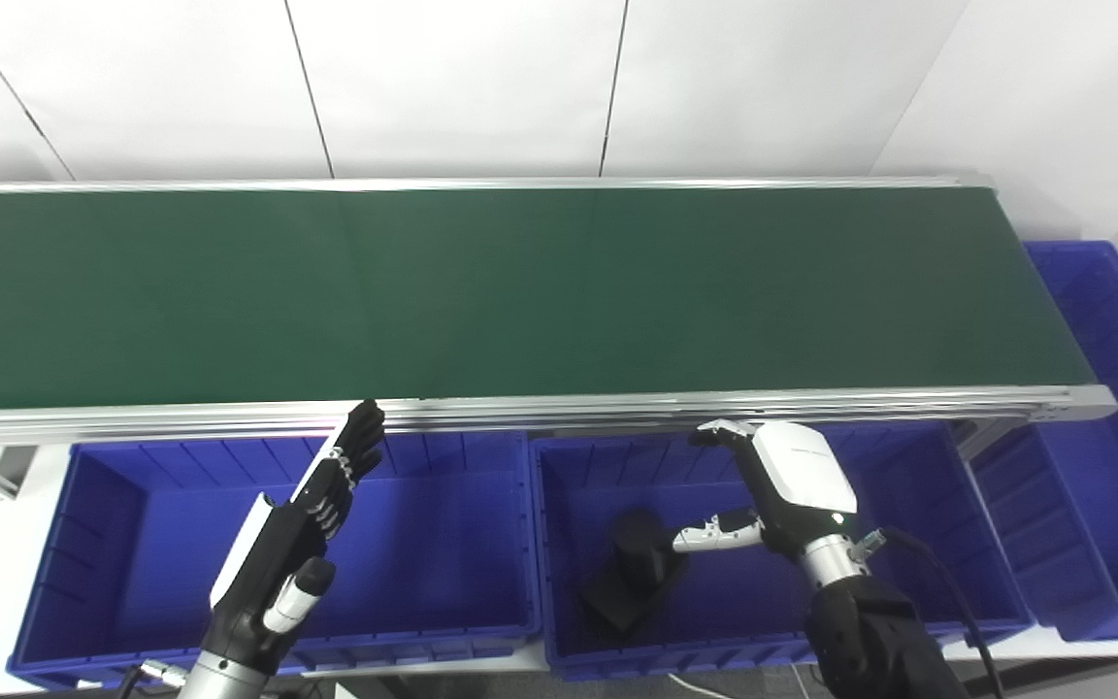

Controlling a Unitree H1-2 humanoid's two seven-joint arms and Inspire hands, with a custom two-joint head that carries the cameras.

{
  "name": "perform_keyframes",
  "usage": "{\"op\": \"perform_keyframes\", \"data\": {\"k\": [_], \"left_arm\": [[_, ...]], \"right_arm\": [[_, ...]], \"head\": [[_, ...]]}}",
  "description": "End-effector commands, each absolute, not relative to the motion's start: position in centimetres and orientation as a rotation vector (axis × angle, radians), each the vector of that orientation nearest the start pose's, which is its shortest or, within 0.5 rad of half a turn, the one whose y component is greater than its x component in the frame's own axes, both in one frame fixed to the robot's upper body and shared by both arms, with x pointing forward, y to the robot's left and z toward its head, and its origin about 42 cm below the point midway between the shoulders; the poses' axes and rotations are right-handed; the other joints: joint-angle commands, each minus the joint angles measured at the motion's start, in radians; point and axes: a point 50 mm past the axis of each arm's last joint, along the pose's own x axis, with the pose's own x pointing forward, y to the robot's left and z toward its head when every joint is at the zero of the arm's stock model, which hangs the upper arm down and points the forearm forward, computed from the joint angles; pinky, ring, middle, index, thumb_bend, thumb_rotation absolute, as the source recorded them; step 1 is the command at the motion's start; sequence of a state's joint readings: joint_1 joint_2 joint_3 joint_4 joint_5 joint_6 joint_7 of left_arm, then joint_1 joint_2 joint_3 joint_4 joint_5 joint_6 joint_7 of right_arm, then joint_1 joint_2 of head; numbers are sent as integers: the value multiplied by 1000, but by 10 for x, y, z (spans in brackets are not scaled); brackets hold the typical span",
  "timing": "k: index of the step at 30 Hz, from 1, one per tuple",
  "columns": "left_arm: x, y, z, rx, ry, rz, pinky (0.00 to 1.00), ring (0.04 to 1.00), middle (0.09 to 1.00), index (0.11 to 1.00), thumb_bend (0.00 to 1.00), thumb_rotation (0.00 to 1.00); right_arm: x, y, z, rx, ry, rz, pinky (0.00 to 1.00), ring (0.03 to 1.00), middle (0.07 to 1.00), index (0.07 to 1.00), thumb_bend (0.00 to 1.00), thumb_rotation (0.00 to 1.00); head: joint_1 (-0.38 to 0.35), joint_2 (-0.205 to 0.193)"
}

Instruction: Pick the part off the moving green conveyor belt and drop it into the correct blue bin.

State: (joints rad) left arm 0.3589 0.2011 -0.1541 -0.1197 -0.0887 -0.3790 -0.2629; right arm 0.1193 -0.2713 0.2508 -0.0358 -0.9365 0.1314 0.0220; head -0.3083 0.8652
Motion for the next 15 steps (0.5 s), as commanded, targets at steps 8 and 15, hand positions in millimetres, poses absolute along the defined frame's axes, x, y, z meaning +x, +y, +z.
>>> {"op": "perform_keyframes", "data": {"k": [8, 15], "left_arm": [[151, 235, 82, 83, -151, -383, 968, 982, 984, 975, 851, 910], [158, 235, 75, 77, -132, -406, 989, 981, 980, 961, 822, 895]], "right_arm": [[214, -236, 99, -871, -37, 208, 669, 743, 769, 778, 949, 636], [186, -195, 112, -350, -143, 232, 748, 820, 843, 852, 901, 727]], "head": [[35, 16], [66, 21]]}}
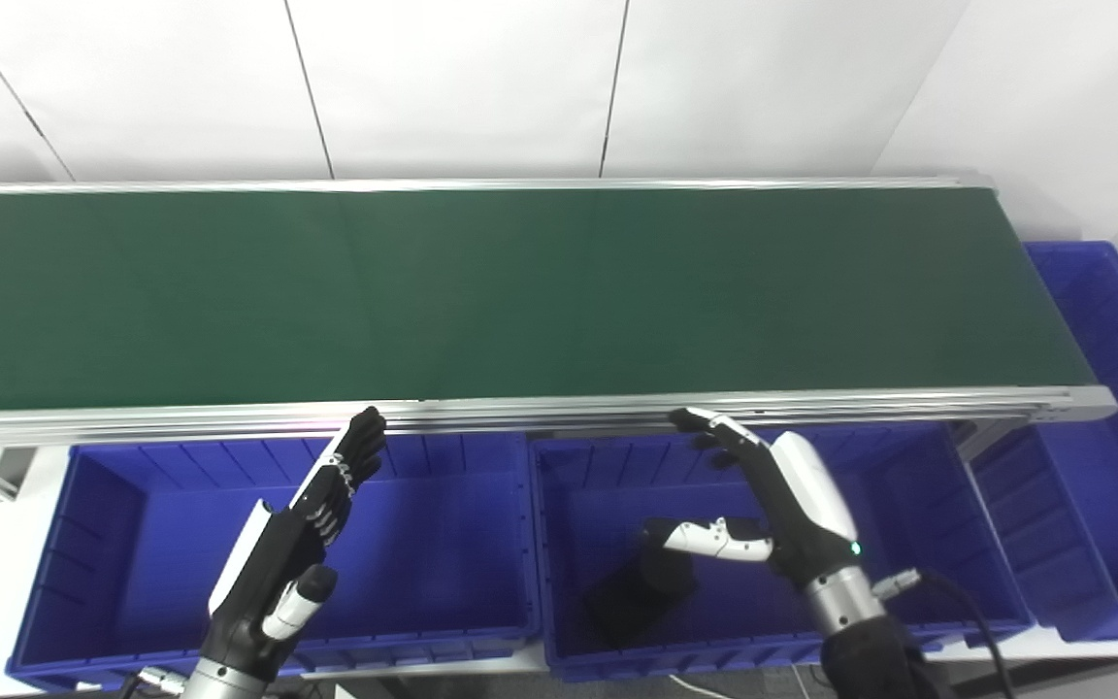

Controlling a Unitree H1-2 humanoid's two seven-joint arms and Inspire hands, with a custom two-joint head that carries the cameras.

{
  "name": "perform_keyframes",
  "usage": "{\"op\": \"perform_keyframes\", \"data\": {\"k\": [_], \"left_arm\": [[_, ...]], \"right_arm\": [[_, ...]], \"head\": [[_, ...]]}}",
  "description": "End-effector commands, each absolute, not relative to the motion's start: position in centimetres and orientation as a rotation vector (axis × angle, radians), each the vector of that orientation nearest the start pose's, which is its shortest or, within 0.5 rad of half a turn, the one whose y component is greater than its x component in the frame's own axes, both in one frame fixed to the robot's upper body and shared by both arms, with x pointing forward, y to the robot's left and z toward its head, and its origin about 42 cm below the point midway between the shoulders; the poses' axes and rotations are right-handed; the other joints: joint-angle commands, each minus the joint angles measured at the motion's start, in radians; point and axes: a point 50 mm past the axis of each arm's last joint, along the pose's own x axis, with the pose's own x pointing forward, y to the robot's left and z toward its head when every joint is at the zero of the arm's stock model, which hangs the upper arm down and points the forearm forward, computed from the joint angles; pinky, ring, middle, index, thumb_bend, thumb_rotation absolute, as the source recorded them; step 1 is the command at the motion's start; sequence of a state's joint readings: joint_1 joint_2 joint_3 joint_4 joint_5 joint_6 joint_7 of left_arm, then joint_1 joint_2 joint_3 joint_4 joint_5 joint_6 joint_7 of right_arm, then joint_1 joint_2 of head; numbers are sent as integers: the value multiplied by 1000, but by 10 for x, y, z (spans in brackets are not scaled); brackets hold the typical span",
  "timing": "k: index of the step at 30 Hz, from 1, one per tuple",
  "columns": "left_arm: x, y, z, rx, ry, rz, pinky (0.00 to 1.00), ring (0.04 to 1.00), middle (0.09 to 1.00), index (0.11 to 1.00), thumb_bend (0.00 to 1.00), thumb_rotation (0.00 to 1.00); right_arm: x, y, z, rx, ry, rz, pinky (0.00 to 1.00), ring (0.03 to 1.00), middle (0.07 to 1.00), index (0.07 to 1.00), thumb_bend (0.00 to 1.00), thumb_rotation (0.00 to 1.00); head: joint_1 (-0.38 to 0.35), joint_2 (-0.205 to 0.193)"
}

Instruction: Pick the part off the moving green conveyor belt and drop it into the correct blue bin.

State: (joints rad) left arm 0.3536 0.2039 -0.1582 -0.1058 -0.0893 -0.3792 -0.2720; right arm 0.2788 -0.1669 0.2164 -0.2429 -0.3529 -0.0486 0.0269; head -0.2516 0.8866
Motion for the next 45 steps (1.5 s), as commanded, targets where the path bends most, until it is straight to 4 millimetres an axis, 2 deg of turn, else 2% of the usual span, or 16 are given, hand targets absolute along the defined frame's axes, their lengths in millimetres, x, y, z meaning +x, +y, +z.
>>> {"op": "perform_keyframes", "data": {"k": [1, 5, 11, 17, 22, 27, 31, 34, 35, 38, 45], "left_arm": [[159, 234, 74, 76, -130, -410, 995, 983, 981, 962, 817, 893], [166, 230, 63, 71, -101, -421, 1000, 991, 982, 957, 842, 874], [163, 223, 56, 101, -79, -425, 973, 981, 980, 958, 813, 877], [166, 214, 48, 89, -59, -417, 992, 984, 981, 959, 817, 868], [172, 206, 42, 90, -56, -418, 1000, 996, 986, 968, 817, 878], [174, 197, 39, 81, -54, -412, 1000, 996, 988, 961, 820, 881], [176, 186, 34, 69, -56, -401, 992, 990, 987, 960, 810, 903], [176, 181, 29, 76, -64, -399, 970, 984, 988, 961, 763, 938], [176, 179, 28, 77, -63, -399, 981, 991, 993, 953, 740, 977], [174, 177, 26, 83, -60, -396, 996, 999, 993, 938, 737, 996], [165, 174, 25, 92, -50, -404, 1000, 994, 978, 920, 713, 1000]], "right_arm": [[184, -191, 111, -311, -147, 235, 764, 827, 849, 857, 901, 739], [177, -168, 89, -156, -159, 286, 809, 842, 863, 875, 887, 753], [176, -158, 68, -17, -143, 285, 814, 827, 851, 886, 899, 797], [175, -153, 43, 21, -85, 294, 839, 838, 874, 899, 901, 849], [180, -153, 26, -24, -64, 310, 841, 846, 885, 904, 836, 938], [182, -159, 17, -54, -40, 301, 859, 858, 889, 905, 816, 994], [182, -162, 13, -79, -26, 289, 873, 869, 893, 905, 814, 1000], [180, -163, 12, -104, -25, 298, 905, 896, 899, 900, 777, 1000], [180, -163, 11, -114, -26, 303, 924, 920, 906, 902, 730, 1000], [179, -162, 9, -147, -24, 309, 943, 932, 909, 903, 721, 1000], [178, -158, 7, -159, -23, 321, 968, 944, 919, 915, 734, 1000]], "head": [[9, 0], [25, 2], [75, -3], [109, -13], [135, -34], [165, -54], [175, -75], [174, -96], [174, -96], [177, -117], [196, -131]]}}
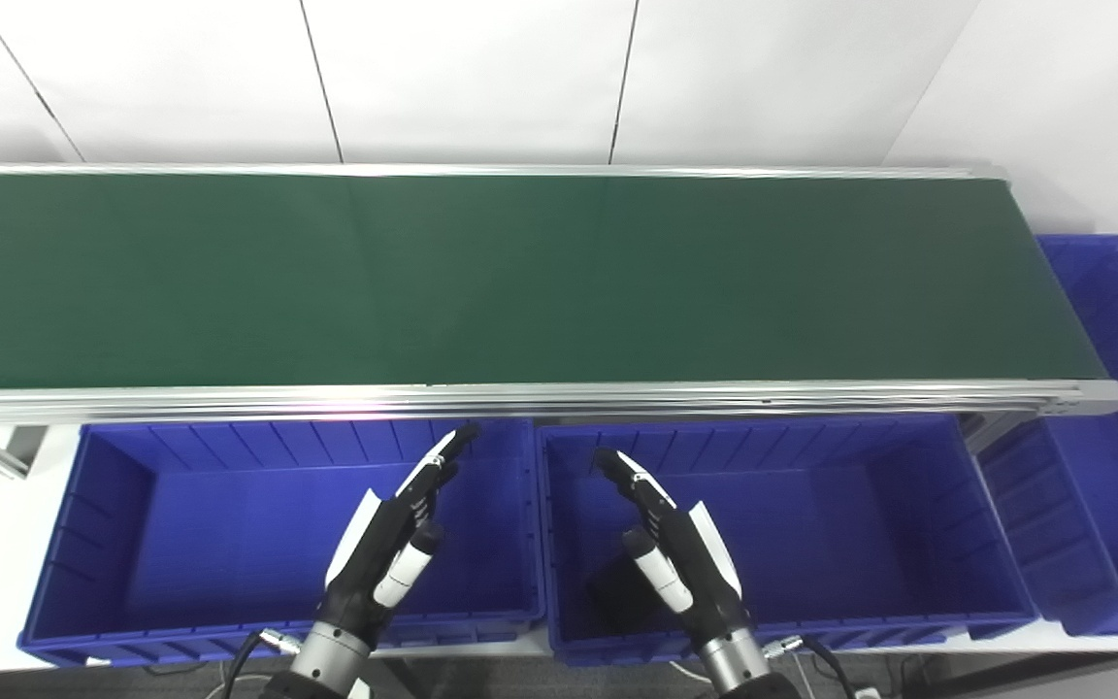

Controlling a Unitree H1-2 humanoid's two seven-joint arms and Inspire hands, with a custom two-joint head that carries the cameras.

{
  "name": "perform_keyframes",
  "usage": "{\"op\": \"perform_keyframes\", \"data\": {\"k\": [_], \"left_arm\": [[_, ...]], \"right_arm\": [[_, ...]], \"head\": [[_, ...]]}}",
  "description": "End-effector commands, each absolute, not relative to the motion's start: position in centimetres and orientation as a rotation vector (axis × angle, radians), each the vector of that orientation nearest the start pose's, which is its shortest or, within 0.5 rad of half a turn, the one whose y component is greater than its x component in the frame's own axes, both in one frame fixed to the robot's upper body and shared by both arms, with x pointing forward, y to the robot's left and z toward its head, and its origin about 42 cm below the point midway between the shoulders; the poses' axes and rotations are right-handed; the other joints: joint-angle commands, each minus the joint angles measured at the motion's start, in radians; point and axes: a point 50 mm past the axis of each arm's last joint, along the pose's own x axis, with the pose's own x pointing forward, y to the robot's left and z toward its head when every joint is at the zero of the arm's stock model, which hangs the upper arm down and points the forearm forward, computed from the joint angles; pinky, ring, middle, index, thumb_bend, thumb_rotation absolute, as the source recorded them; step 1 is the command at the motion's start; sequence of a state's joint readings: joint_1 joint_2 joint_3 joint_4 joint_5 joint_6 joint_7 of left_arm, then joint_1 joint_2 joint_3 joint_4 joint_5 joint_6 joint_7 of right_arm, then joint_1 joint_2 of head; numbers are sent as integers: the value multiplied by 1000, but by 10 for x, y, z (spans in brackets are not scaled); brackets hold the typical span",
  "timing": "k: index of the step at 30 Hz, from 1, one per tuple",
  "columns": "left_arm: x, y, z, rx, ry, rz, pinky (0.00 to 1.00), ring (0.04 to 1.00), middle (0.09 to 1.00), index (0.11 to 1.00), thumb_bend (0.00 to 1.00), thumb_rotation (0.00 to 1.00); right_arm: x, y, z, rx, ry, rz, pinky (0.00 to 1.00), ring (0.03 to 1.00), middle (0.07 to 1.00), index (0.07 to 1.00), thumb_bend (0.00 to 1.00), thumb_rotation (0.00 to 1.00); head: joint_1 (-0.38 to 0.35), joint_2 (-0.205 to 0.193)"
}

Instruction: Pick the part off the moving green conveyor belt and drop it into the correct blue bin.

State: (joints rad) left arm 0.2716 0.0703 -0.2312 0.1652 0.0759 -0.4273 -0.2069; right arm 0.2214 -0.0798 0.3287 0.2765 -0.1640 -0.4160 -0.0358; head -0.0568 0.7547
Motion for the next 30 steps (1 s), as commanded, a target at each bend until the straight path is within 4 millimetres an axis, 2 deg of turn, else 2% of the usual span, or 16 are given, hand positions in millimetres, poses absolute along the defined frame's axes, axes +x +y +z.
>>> {"op": "perform_keyframes", "data": {"k": [1, 8, 14, 24, 30], "left_arm": [[163, 174, 25, 96, -48, -403, 996, 991, 975, 915, 710, 1000], [160, 174, 22, 115, -38, -395, 975, 979, 969, 914, 699, 1000], [159, 176, 17, 138, -23, -395, 930, 960, 966, 907, 702, 1000], [159, 177, 11, 151, -4, -399, 937, 961, 967, 913, 683, 1000], [159, 178, 8, 147, 4, -397, 947, 966, 967, 918, 689, 1000]], "right_arm": [[177, -157, 7, -164, -23, 328, 973, 948, 923, 919, 736, 1000], [179, -154, 5, -159, -20, 349, 967, 950, 929, 925, 743, 1000], [179, -145, 4, -71, 1, 375, 953, 945, 937, 921, 759, 1000], [180, -140, 0, -46, 18, 378, 972, 953, 937, 927, 813, 1000], [180, -142, -2, -51, 28, 375, 968, 948, 935, 932, 791, 1000]], "head": [[5, -1], [36, -11], [63, -50], [54, -76], [46, -80]]}}
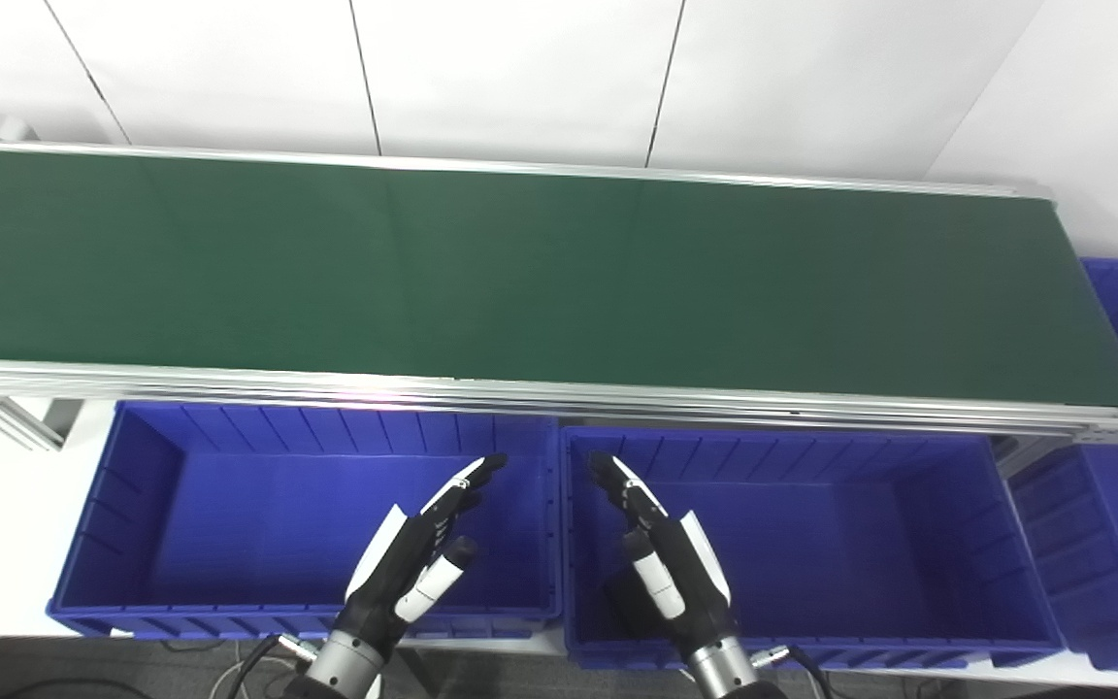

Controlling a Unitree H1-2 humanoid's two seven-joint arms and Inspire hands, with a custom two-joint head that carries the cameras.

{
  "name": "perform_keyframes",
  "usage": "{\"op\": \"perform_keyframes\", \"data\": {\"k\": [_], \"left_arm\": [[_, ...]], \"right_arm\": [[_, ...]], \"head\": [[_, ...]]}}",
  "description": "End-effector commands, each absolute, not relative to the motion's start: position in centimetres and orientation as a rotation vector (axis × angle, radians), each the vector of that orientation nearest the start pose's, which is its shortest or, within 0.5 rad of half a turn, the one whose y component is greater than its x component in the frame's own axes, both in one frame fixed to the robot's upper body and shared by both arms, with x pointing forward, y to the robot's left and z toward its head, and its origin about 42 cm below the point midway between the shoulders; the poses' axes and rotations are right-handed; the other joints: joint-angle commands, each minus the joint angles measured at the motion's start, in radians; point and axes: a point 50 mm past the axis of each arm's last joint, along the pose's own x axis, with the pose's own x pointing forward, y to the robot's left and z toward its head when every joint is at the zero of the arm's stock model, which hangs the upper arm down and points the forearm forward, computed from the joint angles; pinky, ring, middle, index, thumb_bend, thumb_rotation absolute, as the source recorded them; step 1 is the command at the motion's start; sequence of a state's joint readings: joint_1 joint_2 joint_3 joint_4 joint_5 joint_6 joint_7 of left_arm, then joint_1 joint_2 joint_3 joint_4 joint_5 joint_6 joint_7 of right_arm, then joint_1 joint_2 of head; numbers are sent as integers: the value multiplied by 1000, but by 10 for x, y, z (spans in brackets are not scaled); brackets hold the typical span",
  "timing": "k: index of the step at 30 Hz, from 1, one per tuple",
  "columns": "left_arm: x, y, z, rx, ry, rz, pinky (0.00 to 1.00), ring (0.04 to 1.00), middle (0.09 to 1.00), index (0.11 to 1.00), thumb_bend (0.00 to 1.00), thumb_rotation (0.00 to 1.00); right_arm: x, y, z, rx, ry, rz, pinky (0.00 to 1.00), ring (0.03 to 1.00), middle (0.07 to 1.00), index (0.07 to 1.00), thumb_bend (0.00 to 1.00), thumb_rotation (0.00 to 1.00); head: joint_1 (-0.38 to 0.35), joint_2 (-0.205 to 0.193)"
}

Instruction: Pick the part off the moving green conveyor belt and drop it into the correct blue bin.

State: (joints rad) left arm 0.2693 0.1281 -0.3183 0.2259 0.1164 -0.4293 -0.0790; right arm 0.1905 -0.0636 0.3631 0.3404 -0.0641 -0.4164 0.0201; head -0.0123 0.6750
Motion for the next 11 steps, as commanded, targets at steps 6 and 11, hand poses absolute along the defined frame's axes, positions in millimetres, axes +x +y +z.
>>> {"op": "perform_keyframes", "data": {"k": [6, 11], "left_arm": [[158, 178, 7, 148, 11, -403, 951, 970, 973, 922, 696, 1000], [157, 179, 3, 156, 25, -408, 946, 970, 976, 924, 712, 1000]], "right_arm": [[180, -143, -6, -55, 42, 367, 961, 940, 927, 932, 787, 1000], [179, -143, -10, -53, 58, 365, 945, 928, 918, 928, 765, 1000]], "head": [[2, -15], [9, -47]]}}
